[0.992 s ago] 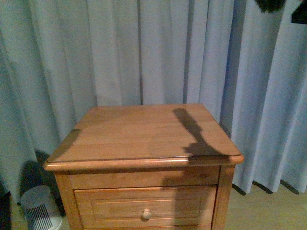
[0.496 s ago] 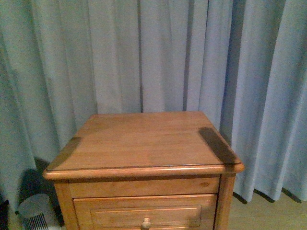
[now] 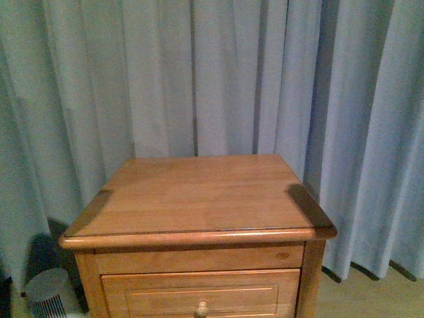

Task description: Clean up trash

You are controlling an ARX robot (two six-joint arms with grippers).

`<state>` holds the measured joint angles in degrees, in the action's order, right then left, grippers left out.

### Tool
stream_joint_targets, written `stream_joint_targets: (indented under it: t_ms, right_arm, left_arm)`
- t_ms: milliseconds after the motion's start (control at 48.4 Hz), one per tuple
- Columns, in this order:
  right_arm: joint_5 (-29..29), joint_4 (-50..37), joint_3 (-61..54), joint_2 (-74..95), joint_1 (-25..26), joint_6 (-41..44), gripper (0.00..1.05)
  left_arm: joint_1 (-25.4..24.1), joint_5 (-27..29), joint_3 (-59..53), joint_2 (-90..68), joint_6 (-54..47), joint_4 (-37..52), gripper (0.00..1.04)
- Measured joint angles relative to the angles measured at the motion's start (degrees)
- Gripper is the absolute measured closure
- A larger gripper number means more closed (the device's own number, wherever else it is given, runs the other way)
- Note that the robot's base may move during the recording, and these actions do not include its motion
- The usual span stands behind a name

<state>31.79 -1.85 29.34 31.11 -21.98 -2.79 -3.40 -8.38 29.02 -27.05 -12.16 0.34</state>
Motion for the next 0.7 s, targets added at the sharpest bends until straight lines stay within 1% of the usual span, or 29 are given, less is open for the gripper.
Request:
stream_joint_targets:
  t_ms: [703]
  right_arm:
    - [-0.1, 0.8, 0.0, 0.1, 0.1, -0.2, 0.84]
  left_arm:
    - [0.0, 0.0, 0.0, 0.0, 0.0, 0.0, 0.76]
